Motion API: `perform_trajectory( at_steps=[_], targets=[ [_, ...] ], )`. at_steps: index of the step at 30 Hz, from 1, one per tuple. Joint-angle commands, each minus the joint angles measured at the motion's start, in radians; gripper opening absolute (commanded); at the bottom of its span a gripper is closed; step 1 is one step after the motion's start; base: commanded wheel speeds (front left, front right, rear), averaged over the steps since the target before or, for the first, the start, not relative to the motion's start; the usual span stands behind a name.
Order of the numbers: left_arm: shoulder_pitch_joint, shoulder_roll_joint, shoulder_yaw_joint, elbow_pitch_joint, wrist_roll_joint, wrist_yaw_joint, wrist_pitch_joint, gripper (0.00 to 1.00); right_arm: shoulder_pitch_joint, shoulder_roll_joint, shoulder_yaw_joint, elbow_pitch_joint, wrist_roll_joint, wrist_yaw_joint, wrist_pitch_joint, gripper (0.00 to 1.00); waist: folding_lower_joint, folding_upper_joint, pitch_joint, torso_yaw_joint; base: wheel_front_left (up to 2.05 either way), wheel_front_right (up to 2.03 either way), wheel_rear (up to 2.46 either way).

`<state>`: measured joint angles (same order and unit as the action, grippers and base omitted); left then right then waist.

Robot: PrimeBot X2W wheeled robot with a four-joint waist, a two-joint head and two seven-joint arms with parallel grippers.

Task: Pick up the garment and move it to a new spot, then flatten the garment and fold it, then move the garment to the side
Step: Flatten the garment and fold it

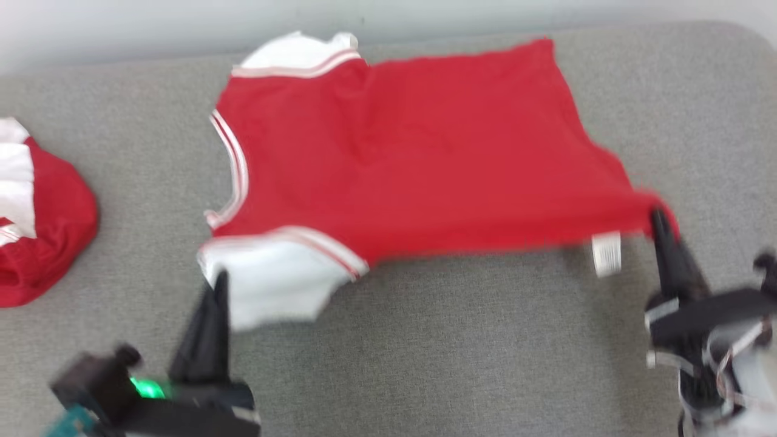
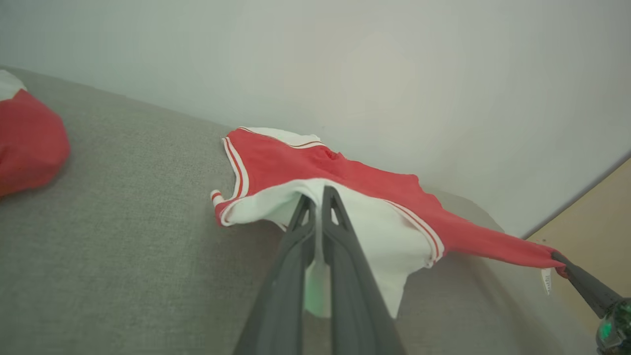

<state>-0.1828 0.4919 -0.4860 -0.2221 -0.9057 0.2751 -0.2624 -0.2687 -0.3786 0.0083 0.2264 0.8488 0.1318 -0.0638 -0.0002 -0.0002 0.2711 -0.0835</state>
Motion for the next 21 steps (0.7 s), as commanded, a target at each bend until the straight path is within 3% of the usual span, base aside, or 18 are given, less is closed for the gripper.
perform_trajectory(
  at_steps=[1,11,21],
  targets=[
    [0.021,-0.001,0.004,0.008,0.013,-0.005,-0.003,0.00,0.021,0.009,-0.009,-0.004,-0.012,-0.002,0.003,0.00,0.0002,0.0002,-0.023,0.010,0.00,0.00,0.00],
    [0.219,-0.101,0.014,0.129,0.038,-0.072,-0.003,0.00,0.259,0.109,-0.153,-0.083,-0.139,-0.002,0.125,0.00,0.0002,0.0002,-0.116,0.032,0.00,0.00,0.00],
    [0.299,-0.146,-0.007,0.199,0.054,-0.114,-0.003,0.00,0.405,0.197,-0.257,-0.164,-0.216,-0.002,0.231,0.00,0.0002,0.0002,-0.149,0.061,0.00,0.00,0.00]
  ],
)
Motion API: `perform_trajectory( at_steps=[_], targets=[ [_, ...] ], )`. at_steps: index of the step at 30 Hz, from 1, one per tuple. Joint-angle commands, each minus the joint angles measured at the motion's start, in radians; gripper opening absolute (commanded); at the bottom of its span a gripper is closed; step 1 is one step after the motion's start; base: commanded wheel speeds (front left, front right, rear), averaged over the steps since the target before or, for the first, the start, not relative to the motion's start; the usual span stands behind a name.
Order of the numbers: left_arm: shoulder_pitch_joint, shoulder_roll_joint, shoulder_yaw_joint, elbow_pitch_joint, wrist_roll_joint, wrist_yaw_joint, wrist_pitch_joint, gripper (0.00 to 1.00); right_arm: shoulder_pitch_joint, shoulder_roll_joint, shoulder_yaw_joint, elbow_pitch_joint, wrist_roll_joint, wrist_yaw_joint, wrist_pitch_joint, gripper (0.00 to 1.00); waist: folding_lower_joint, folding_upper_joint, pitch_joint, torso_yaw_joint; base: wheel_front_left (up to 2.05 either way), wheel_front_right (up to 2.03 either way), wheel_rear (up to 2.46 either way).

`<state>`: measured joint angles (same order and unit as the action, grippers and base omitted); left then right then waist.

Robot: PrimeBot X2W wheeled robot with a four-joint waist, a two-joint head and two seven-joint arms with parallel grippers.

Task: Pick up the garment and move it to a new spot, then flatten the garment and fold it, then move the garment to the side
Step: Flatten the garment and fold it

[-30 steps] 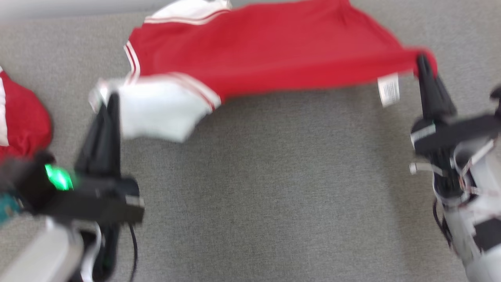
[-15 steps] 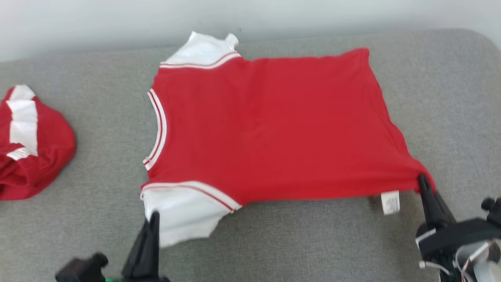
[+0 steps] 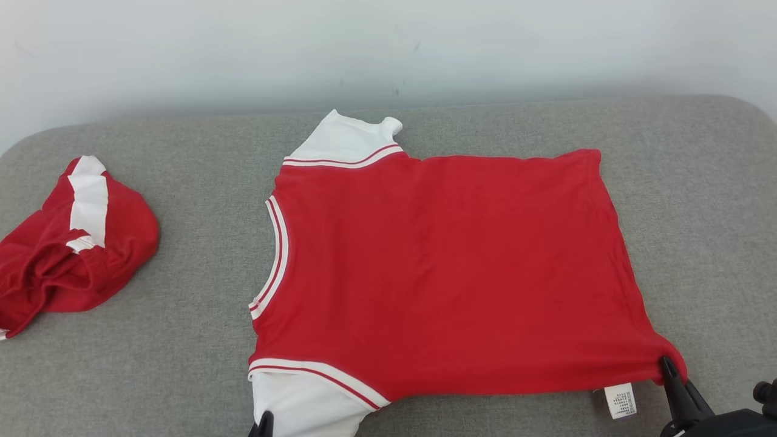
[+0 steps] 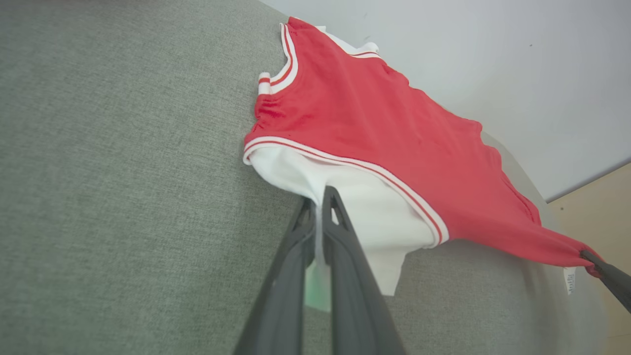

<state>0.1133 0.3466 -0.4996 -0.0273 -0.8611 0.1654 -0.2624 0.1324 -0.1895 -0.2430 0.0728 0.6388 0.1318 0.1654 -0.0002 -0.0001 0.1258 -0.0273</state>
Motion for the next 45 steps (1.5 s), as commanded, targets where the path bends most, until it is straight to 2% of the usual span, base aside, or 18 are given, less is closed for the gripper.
perform_trajectory(
  at_steps=[1,6,12,19,25,33,38,39,40,41,45],
  targets=[
    [-0.002,-0.004,0.005,0.009,0.011,-0.007,-0.003,0.00,0.007,0.014,-0.009,-0.018,-0.010,-0.002,0.010,0.00,0.0002,0.0001,-0.004,0.005,0.00,0.00,0.00],
    [-0.077,-0.004,-0.017,0.031,0.039,-0.035,0.014,0.00,-0.036,0.048,-0.002,-0.033,-0.027,-0.002,0.063,0.00,0.0002,0.0001,0.002,-0.006,0.00,0.00,0.00],
    [-0.188,0.007,-0.021,0.077,0.046,-0.068,0.048,0.00,-0.114,0.047,0.017,0.010,-0.040,-0.002,0.105,0.00,0.0002,0.0001,0.004,-0.023,0.00,0.00,0.00],
    [-0.317,0.012,-0.015,0.146,0.052,-0.098,0.079,0.00,-0.209,0.033,0.046,0.087,-0.051,-0.002,0.129,0.00,0.0002,0.0001,0.015,-0.037,0.00,0.00,0.00],
    [-0.453,0.006,-0.014,0.259,0.048,-0.138,0.118,0.00,-0.349,0.018,0.055,0.205,-0.023,-0.002,0.140,0.00,0.0002,0.0001,0.031,-0.053,0.00,0.00,0.00],
    [-0.601,-0.004,-0.029,0.443,0.069,-0.195,0.134,0.00,-0.515,-0.008,0.082,0.375,-0.025,-0.002,0.103,0.00,0.0002,0.0001,0.049,-0.062,0.00,0.00,0.00],
    [-0.650,-0.029,-0.032,0.540,0.070,-0.220,0.104,0.00,-0.580,-0.022,0.118,0.448,-0.029,-0.002,0.031,0.00,0.0002,0.0001,0.052,-0.063,0.00,0.00,0.00],
    [-0.658,-0.036,-0.032,0.555,0.072,-0.225,0.091,0.00,-0.587,-0.026,0.125,0.460,-0.028,-0.002,0.013,0.05,0.0002,0.0001,0.052,-0.062,0.00,0.00,0.00],
    [-0.666,-0.041,-0.033,0.567,0.074,-0.227,0.082,0.56,-0.595,-0.029,0.135,0.469,-0.027,-0.002,-0.004,0.74,0.0002,0.0001,0.051,-0.061,0.00,0.00,0.00],
    [-0.672,-0.046,-0.033,0.579,0.075,-0.231,0.070,1.00,-0.601,-0.033,0.144,0.480,-0.022,-0.002,-0.017,1.00,0.0002,0.0001,0.050,-0.060,0.00,0.00,0.00],
    [-0.689,-0.063,-0.030,0.618,0.083,-0.246,0.035,1.00,-0.606,-0.058,0.178,0.507,-0.003,-0.002,-0.066,1.00,0.0002,0.0001,0.046,-0.055,0.00,0.00,0.00]
  ],
)
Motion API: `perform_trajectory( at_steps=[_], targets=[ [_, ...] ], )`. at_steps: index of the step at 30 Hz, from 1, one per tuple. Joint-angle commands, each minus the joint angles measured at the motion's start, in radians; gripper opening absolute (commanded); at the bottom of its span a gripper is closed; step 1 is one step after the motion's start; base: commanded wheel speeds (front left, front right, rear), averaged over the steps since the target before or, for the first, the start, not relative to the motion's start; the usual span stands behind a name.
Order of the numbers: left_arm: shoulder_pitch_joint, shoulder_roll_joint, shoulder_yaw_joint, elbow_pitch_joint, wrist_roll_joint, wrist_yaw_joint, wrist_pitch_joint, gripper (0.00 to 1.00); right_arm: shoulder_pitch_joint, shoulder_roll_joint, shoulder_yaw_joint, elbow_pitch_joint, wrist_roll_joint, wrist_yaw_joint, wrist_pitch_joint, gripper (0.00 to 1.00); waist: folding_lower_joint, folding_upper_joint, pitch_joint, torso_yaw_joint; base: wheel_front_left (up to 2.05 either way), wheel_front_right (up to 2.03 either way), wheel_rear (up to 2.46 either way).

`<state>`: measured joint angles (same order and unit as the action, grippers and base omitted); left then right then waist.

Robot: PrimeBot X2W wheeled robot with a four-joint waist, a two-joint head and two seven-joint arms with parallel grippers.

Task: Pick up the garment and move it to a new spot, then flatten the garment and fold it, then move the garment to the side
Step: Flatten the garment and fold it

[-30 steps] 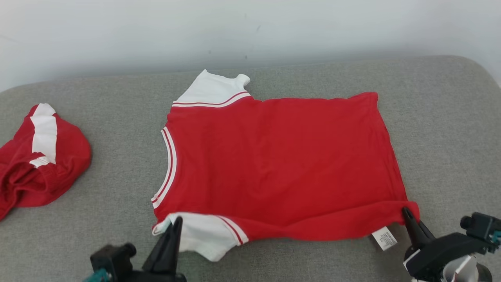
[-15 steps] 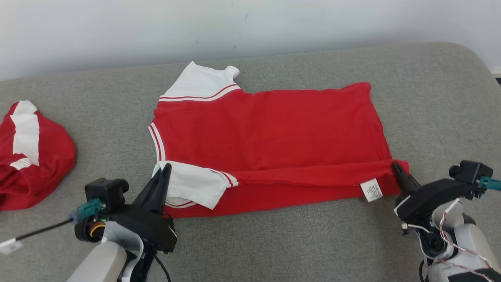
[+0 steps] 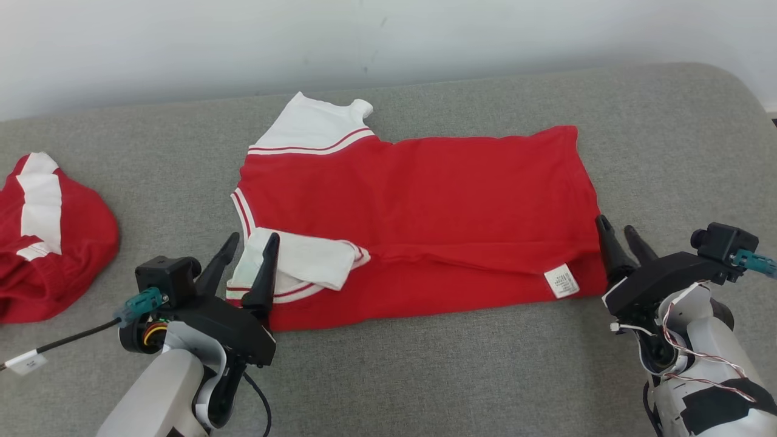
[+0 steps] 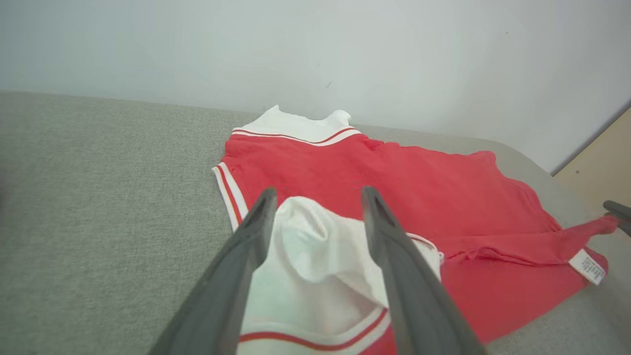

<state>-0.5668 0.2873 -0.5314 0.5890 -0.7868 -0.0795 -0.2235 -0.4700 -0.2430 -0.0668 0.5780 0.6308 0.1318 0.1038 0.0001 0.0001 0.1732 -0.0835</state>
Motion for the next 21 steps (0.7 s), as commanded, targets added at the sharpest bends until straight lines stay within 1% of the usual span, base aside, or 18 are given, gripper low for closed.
perform_trajectory(
  at_steps=[1,5,8,11,14,17,21],
  targets=[
    [-0.008,-0.005,0.004,0.008,0.009,-0.006,-0.011,1.00,0.002,-0.012,0.012,0.004,0.009,-0.002,-0.017,1.00,-0.0001,-0.0001,-0.003,0.003,0.00,0.00,0.00],
    [0.030,-0.003,0.036,0.001,0.007,-0.006,-0.034,1.00,0.035,-0.047,0.047,-0.007,0.034,-0.002,-0.069,1.00,-0.0001,-0.0001,-0.012,0.007,0.00,0.00,0.00],
    [0.077,0.007,0.064,-0.023,0.017,0.001,-0.040,1.00,0.077,-0.084,0.074,-0.031,0.030,-0.002,-0.111,1.00,-0.0001,-0.0001,-0.020,0.013,0.00,0.00,0.00],
    [0.143,0.016,0.081,-0.060,0.035,0.015,-0.043,1.00,0.133,-0.114,0.102,-0.061,0.029,-0.002,-0.138,1.00,-0.0001,-0.0001,-0.024,0.016,0.00,0.00,0.00],
    [0.212,0.020,0.086,-0.107,0.064,0.032,-0.041,1.00,0.180,-0.145,0.108,-0.087,0.031,-0.002,-0.153,1.00,-0.0001,-0.0001,-0.019,0.021,0.00,0.00,0.00],
    [0.266,0.020,0.095,-0.132,0.076,0.041,-0.042,1.00,0.216,-0.155,0.113,-0.099,0.029,-0.002,-0.149,1.00,-0.0001,-0.0001,-0.010,0.020,0.00,0.00,0.00],
    [0.286,0.017,0.097,-0.136,0.089,0.044,-0.042,1.00,0.222,-0.160,0.116,-0.097,0.015,-0.002,-0.147,1.00,-0.0001,-0.0001,-0.001,0.018,0.00,0.00,0.00]
  ],
)
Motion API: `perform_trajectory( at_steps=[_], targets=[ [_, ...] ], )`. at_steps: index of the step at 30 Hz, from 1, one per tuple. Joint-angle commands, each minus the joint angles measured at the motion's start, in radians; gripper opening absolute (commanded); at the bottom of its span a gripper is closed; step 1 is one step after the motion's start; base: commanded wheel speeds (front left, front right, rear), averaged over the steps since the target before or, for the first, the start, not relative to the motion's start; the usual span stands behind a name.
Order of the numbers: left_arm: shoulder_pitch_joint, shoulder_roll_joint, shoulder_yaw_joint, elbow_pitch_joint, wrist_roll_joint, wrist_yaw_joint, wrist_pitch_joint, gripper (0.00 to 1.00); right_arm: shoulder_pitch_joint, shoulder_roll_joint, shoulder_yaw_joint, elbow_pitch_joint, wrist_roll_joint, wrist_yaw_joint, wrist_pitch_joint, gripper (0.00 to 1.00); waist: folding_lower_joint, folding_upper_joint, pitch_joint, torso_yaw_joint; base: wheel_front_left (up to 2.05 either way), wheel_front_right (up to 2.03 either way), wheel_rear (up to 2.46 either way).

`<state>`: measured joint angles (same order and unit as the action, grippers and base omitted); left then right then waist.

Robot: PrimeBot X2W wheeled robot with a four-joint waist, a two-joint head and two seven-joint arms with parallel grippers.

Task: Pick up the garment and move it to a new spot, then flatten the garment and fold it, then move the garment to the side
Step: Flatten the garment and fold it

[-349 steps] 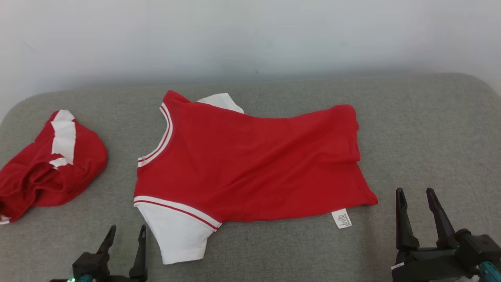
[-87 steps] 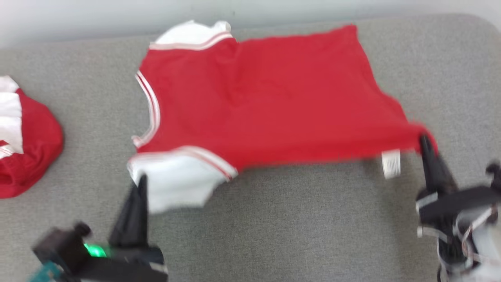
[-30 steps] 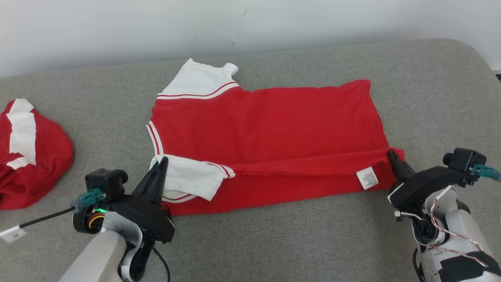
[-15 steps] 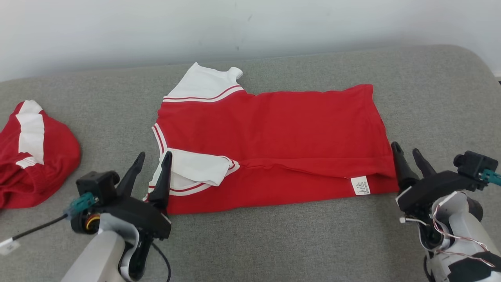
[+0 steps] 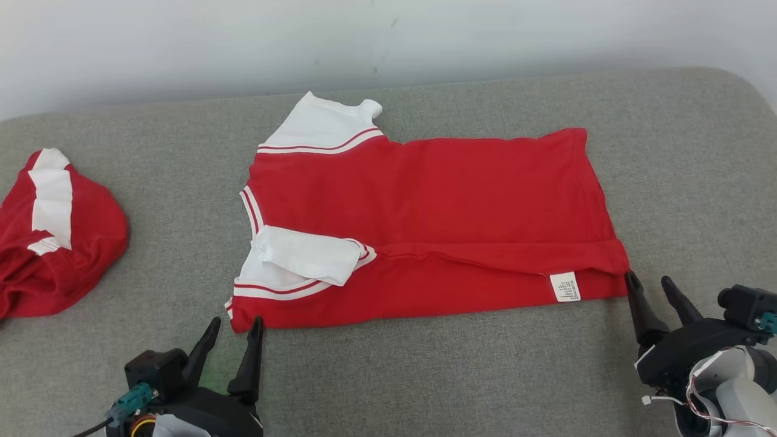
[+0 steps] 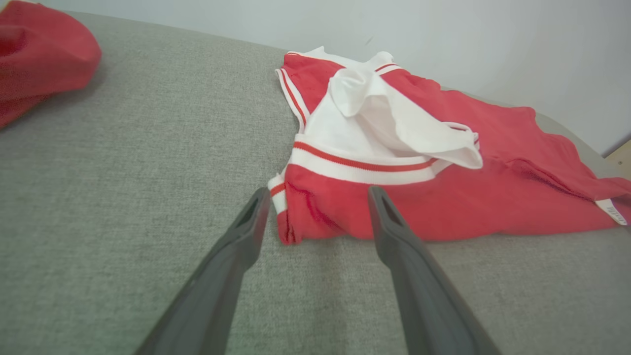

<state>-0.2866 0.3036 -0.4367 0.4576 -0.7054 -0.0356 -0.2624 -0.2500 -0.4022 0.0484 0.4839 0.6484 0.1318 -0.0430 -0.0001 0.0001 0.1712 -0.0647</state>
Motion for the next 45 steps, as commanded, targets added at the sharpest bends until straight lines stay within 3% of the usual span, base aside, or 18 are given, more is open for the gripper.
perform_trajectory(
  at_steps=[1,7,14,15,16,17,18,25,31,37,45],
  targets=[
    [0.009,0.001,0.001,0.003,0.010,-0.001,-0.003,1.00,0.000,0.005,0.003,0.001,-0.007,-0.002,0.002,1.00,0.0001,-0.0001,0.004,-0.001,0.00,0.00,0.00],
    [-0.030,-0.006,-0.010,0.060,0.024,0.005,-0.003,1.00,-0.026,0.009,0.034,0.049,-0.040,-0.002,0.011,1.00,0.0001,-0.0001,0.016,0.000,0.00,0.00,0.00],
    [-0.084,-0.021,-0.012,0.159,0.006,-0.023,0.001,1.00,-0.073,0.025,0.072,0.122,-0.075,-0.002,0.006,1.00,0.0001,-0.0001,0.032,-0.006,0.00,0.00,0.00],
    [-0.092,-0.023,-0.016,0.172,0.009,-0.027,0.002,1.00,-0.081,0.026,0.079,0.134,-0.076,-0.002,0.007,0.50,0.0001,-0.0001,0.035,-0.007,0.00,0.00,0.00],
    [-0.100,-0.026,-0.016,0.186,0.006,-0.032,0.002,0.55,-0.090,0.027,0.085,0.145,-0.076,-0.002,0.002,0.37,0.0001,-0.0001,0.037,-0.007,0.00,0.00,0.00],
    [-0.107,-0.029,-0.017,0.199,0.002,-0.035,0.002,0.13,-0.097,0.029,0.091,0.156,-0.076,-0.002,-0.003,0.04,0.0001,-0.0001,0.038,-0.008,0.00,0.00,0.00],
    [-0.113,-0.031,-0.019,0.211,0.003,-0.038,0.002,0.00,-0.103,0.032,0.097,0.165,-0.076,-0.002,-0.009,0.00,0.0001,-0.0001,0.039,-0.007,0.00,0.00,0.00],
    [-0.127,-0.048,-0.017,0.251,0.000,-0.060,-0.001,0.00,-0.120,0.029,0.137,0.192,-0.056,-0.002,-0.067,0.00,0.0001,-0.0001,0.013,-0.004,0.00,0.00,0.00],
    [-0.035,-0.052,0.033,0.160,0.008,-0.052,-0.003,0.00,-0.063,0.010,0.139,0.153,-0.012,-0.002,-0.090,0.00,0.0001,-0.0001,-0.033,-0.002,0.00,0.00,0.00],
    [0.123,-0.047,0.074,0.016,0.016,-0.015,-0.003,0.00,0.084,-0.010,0.087,0.032,0.014,-0.002,-0.066,0.00,0.0001,-0.0001,-0.071,0.002,0.00,0.00,0.00],
    [0.255,-0.045,0.071,-0.132,0.014,0.039,0.006,0.00,0.242,0.016,-0.020,-0.119,-0.009,-0.002,0.012,0.00,0.0001,-0.0001,-0.076,0.012,0.00,0.00,0.00]
  ],
)
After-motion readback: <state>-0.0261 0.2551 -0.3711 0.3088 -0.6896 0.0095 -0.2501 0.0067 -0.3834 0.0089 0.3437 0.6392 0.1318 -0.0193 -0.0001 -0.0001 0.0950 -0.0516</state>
